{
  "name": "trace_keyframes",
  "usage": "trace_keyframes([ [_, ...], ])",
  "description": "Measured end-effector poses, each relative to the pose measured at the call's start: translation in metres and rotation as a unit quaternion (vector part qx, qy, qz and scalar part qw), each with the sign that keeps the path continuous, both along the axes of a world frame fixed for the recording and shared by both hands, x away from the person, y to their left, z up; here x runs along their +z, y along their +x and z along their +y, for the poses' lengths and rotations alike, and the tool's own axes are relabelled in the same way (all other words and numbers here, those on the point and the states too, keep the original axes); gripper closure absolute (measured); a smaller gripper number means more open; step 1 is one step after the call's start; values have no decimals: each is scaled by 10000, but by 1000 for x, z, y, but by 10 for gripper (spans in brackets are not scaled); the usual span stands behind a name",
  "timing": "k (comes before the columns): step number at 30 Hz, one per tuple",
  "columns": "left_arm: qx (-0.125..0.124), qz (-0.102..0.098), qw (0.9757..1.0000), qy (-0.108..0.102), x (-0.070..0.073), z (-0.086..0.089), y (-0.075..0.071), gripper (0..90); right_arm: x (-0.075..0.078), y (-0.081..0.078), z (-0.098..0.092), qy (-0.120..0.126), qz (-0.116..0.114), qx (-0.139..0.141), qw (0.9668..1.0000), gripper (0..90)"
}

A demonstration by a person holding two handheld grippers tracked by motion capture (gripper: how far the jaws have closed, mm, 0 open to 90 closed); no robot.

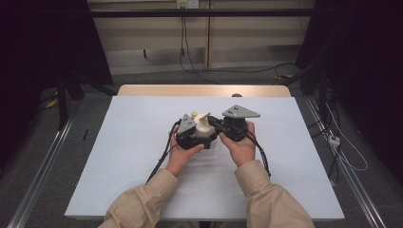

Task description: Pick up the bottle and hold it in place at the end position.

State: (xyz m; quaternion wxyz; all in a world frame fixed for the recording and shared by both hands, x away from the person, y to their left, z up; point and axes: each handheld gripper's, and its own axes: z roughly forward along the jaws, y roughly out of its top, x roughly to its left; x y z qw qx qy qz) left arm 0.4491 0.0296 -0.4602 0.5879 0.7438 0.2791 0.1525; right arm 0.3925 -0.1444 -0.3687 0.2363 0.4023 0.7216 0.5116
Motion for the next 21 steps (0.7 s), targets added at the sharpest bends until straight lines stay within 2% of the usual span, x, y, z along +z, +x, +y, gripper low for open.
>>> trace_keyframes([
  [21,-2,-1,10000,2,0,0,0,61,1,4,4,-20,-13,12,10000,900],
])
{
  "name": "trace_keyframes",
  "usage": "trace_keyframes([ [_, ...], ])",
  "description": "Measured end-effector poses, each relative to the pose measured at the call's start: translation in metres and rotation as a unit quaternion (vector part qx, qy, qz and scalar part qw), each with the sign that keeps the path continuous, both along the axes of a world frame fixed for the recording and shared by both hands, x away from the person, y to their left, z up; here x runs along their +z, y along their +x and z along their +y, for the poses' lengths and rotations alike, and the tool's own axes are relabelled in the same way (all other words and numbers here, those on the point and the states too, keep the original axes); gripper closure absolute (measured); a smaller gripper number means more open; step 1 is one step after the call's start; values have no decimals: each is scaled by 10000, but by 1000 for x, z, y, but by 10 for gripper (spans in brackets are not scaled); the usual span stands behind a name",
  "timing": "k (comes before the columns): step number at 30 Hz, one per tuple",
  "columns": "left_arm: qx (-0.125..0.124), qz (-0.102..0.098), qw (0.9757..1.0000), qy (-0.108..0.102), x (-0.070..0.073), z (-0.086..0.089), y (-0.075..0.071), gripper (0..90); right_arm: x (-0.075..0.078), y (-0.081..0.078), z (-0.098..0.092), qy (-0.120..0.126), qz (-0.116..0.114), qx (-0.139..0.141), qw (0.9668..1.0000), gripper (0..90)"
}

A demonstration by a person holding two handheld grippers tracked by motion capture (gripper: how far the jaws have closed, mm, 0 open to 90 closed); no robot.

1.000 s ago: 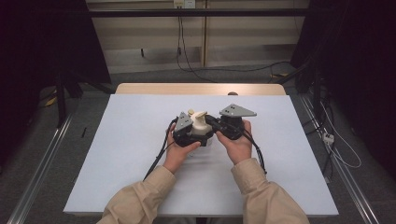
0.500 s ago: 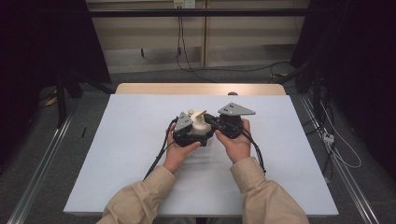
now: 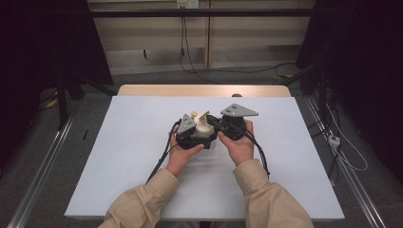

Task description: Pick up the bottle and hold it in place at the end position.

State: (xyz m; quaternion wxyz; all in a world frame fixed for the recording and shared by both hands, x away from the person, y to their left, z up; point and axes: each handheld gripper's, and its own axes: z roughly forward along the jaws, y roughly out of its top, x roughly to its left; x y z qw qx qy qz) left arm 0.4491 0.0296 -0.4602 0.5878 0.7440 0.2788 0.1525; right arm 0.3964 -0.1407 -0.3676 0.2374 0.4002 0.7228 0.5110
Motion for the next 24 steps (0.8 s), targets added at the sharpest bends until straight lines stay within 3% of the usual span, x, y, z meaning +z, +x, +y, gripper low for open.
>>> trace_keyframes([
  [24,9,1,10000,-15,0,0,0,61,-1,4,2,-8,-24,-15,10000,900],
])
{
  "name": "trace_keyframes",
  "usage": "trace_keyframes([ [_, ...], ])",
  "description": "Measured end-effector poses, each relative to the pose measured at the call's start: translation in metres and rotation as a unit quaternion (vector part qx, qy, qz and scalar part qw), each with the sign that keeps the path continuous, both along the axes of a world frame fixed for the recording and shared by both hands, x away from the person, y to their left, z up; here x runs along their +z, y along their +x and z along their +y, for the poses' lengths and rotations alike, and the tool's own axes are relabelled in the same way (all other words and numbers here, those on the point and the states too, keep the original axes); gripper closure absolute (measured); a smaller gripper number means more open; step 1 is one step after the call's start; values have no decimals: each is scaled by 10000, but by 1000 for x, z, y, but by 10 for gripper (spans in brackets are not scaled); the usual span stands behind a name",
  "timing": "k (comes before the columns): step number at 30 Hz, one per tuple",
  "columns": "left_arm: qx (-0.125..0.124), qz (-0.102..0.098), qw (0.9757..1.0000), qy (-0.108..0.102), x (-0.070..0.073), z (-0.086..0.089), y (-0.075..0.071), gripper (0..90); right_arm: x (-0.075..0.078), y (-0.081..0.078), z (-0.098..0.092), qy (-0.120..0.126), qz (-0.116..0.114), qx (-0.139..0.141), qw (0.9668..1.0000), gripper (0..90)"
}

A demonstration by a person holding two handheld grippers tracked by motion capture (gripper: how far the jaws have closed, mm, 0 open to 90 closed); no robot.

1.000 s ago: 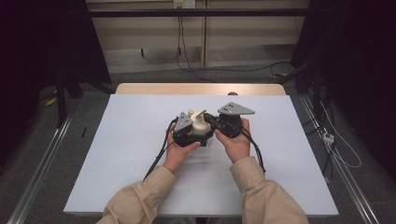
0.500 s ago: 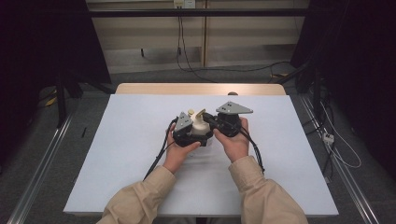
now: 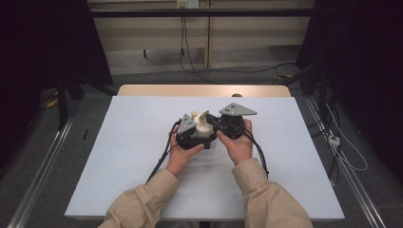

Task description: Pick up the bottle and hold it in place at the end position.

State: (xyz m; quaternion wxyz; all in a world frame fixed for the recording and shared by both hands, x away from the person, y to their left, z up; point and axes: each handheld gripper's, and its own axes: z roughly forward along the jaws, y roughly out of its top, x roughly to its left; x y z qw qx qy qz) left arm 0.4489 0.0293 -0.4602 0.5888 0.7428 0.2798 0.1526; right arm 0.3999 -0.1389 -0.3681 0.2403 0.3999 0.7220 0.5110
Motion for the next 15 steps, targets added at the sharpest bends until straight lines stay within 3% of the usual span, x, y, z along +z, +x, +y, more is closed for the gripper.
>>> trace_keyframes([
  [15,-3,0,10000,4,0,0,0,61,1,1,2,-18,-8,6,10000,900],
])
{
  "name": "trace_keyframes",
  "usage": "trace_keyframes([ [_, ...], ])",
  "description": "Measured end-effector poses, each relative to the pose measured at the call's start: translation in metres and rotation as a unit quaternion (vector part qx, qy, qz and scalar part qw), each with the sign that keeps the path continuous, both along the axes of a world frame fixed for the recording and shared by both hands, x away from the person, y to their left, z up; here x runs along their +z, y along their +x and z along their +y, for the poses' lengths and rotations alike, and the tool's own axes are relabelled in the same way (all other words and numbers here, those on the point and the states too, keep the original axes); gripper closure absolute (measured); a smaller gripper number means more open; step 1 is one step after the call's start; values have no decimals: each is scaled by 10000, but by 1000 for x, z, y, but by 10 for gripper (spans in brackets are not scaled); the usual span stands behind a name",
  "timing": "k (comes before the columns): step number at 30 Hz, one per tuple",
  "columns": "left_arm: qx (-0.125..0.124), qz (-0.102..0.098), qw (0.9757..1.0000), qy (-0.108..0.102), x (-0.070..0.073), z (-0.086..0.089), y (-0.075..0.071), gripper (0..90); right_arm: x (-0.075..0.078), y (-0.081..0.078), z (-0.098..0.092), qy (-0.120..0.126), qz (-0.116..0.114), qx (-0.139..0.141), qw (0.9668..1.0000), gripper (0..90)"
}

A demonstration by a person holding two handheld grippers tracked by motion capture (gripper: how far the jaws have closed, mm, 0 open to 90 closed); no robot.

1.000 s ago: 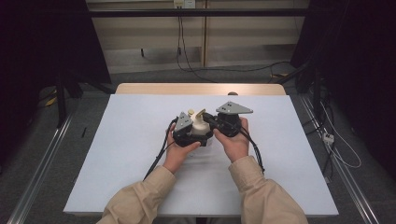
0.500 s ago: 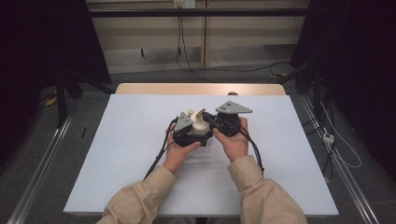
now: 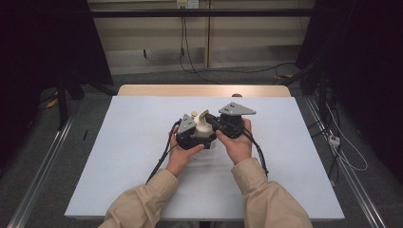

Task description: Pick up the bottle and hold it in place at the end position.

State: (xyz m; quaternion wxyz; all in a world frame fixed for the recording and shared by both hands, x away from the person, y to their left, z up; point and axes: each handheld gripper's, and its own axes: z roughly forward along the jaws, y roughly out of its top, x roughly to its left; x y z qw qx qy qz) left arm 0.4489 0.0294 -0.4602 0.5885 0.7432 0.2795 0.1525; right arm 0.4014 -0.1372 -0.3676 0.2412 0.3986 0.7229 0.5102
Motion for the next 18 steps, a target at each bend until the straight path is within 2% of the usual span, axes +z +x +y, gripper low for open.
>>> trace_keyframes([
  [18,0,-1,10000,1,0,0,0,61,1,2,1,4,3,3,10000,900],
])
